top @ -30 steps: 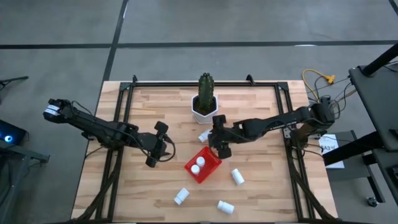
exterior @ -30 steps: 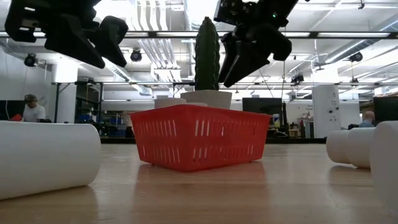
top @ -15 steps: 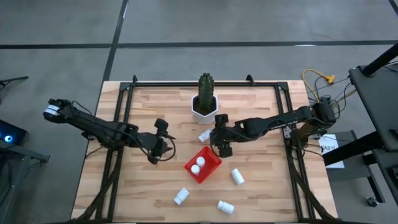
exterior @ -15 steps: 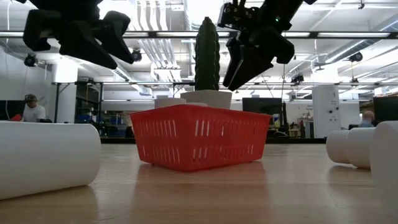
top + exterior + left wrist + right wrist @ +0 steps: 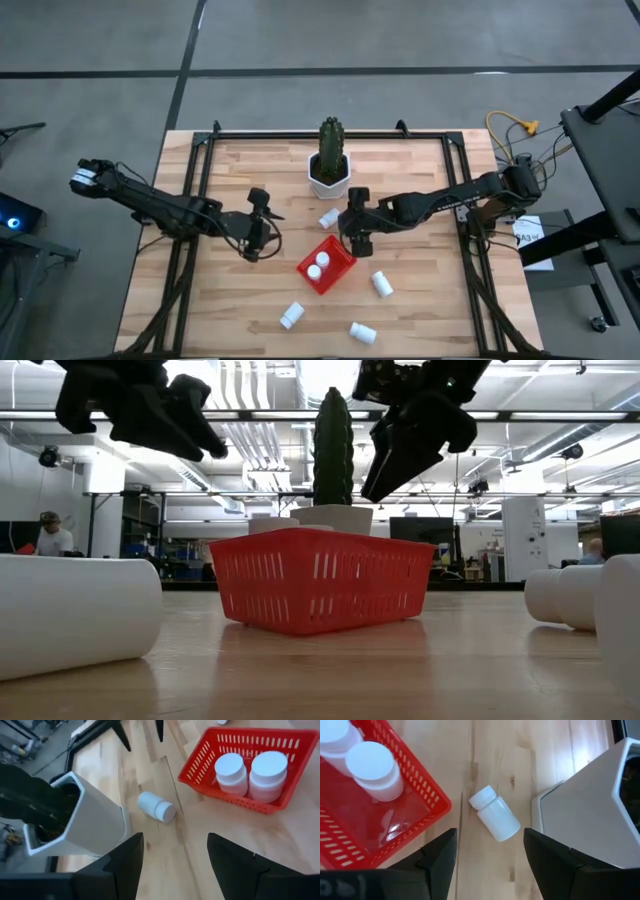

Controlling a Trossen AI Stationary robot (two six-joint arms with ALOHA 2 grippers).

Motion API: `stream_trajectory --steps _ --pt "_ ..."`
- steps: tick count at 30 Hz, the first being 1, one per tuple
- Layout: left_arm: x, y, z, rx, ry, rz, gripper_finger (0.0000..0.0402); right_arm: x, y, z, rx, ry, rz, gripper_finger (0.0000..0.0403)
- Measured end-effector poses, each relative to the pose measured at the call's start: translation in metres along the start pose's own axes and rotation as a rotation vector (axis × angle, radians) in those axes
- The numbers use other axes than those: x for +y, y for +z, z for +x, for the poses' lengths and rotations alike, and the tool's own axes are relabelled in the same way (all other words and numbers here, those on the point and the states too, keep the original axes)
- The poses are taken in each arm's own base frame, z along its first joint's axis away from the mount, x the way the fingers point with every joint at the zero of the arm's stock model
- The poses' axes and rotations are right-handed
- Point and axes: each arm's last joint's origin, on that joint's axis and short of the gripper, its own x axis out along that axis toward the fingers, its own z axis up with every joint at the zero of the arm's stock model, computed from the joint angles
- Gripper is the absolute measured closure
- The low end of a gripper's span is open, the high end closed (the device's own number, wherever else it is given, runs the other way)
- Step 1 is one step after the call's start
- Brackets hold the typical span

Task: Pick and place pill bottles into a basket
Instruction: Put the white pill bottle into the red bin

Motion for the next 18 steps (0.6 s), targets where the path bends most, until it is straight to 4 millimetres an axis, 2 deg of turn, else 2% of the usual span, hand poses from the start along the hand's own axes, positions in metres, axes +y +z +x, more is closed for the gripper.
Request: stream_trajectory --steps 10,18 --pt "-0.013 0.005 0.007 -0.052 -0.257 -0.053 0.0199 0.001 0.000 0.000 0.001 0.001 0.007 0.0183" --pt "-0.042 0.021 0.009 -0.045 -0.355 -0.046 0.0199 0.001 0.000 0.000 0.002 0.000 0.004 0.0183"
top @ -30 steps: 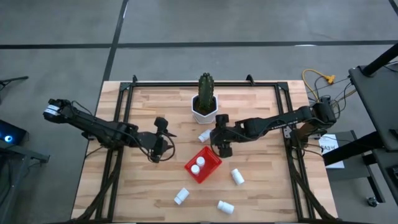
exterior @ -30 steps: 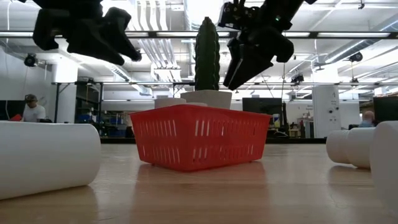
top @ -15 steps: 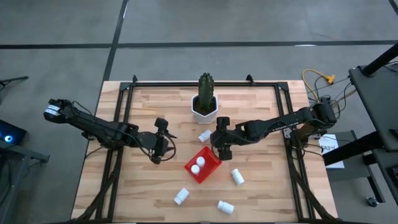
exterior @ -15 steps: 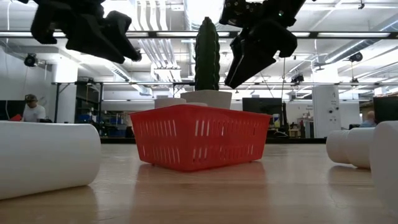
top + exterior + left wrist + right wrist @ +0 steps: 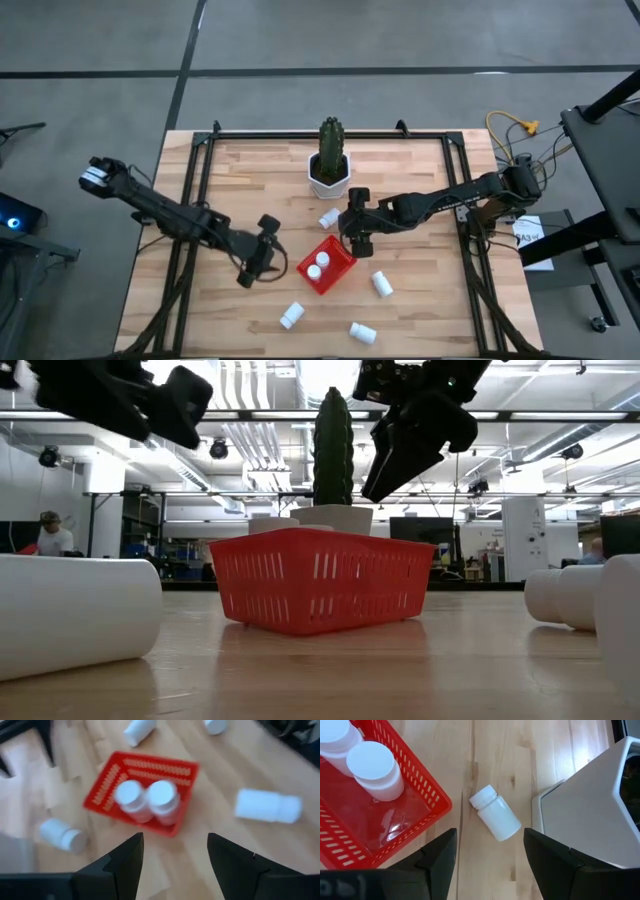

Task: Pick and place pill bottles into a basket
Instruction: Put the white pill bottle into the red bin

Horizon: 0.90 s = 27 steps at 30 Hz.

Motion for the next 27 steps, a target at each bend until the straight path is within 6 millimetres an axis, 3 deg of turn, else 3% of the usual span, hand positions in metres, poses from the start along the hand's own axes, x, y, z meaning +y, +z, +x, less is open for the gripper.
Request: stream_trajectory --steps 14,22,27 --pt "-0.033 0.036 0.004 -0.036 -0.081 -0.320 0.0199 0.000 -0.002 0.000 0.019 -0.001 -0.012 0.0183" --pt "-0.042 0.038 0.026 0.002 -0.058 -0.624 0.0199 0.000 -0.002 0.000 0.019 -0.001 -0.031 0.0183" --pt "-0.051 0.048 0.043 0.030 -0.056 -0.673 0.0199 0.000 -0.003 0.000 0.023 -0.001 -0.046 0.0183"
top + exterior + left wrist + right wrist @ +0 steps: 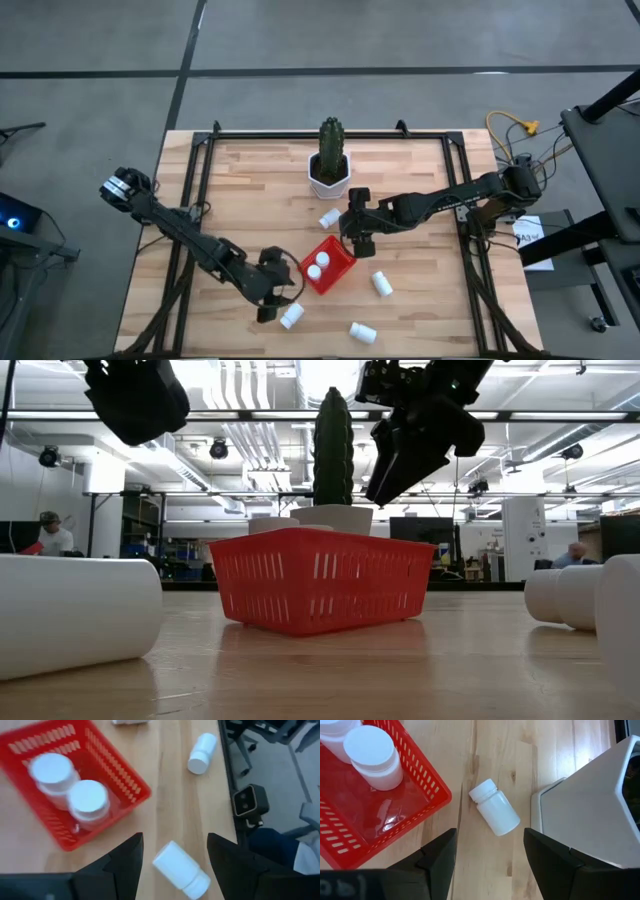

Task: Pick and place pill bottles into a basket
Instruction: Put the white pill bottle into the red bin

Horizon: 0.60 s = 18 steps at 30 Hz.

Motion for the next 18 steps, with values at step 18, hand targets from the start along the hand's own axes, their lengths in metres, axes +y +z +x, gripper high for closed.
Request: stream_trajectory --steps 18 --pt "-0.015 0.003 0.016 0.158 0.169 -0.172 0.0199 -0.003 0.001 -0.007 -0.007 -0.001 -0.049 0.0183"
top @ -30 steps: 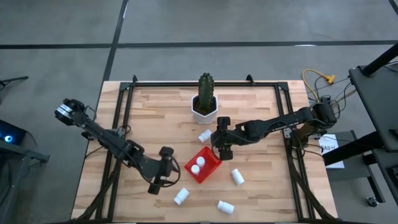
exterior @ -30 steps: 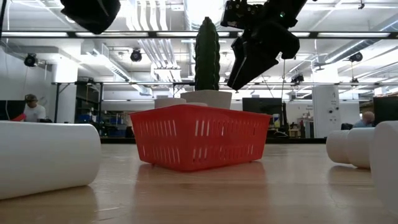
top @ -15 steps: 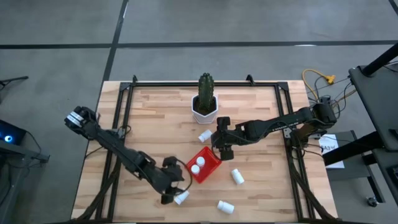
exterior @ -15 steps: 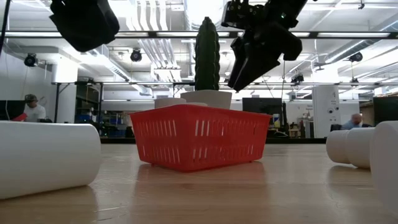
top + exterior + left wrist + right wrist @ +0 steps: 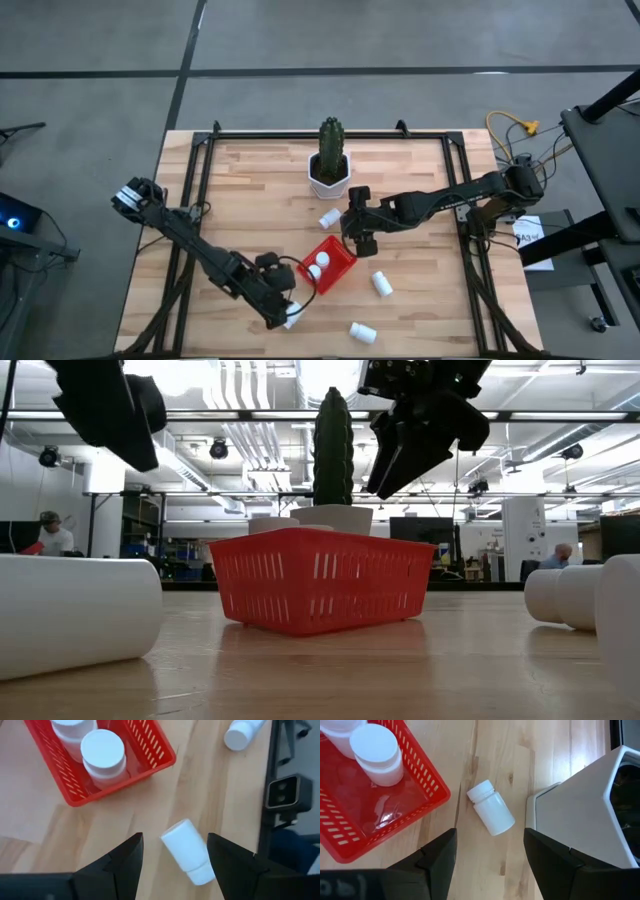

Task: Pick and place pill bottles into a basket
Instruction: Put the white pill bottle into the red bin

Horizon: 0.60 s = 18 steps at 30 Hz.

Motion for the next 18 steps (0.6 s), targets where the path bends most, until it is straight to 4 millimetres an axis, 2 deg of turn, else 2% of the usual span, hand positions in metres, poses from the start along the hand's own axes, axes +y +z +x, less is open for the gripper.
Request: stream_trajectory --steps 5,10,18 --pt "-0.008 0.003 -0.006 0.010 -0.039 -0.085 0.0199 0.000 0.000 0.000 0.000 0.000 0.000 0.0183" --pt "-0.013 -0.004 -0.003 0.029 -0.041 -0.123 0.0199 0.000 0.000 0.000 0.001 0.000 0.000 0.0183" --pt "-0.021 -0.014 0.023 0.101 -0.018 -0.099 0.0199 0.000 -0.001 0.000 0.008 0.001 0.000 0.0184"
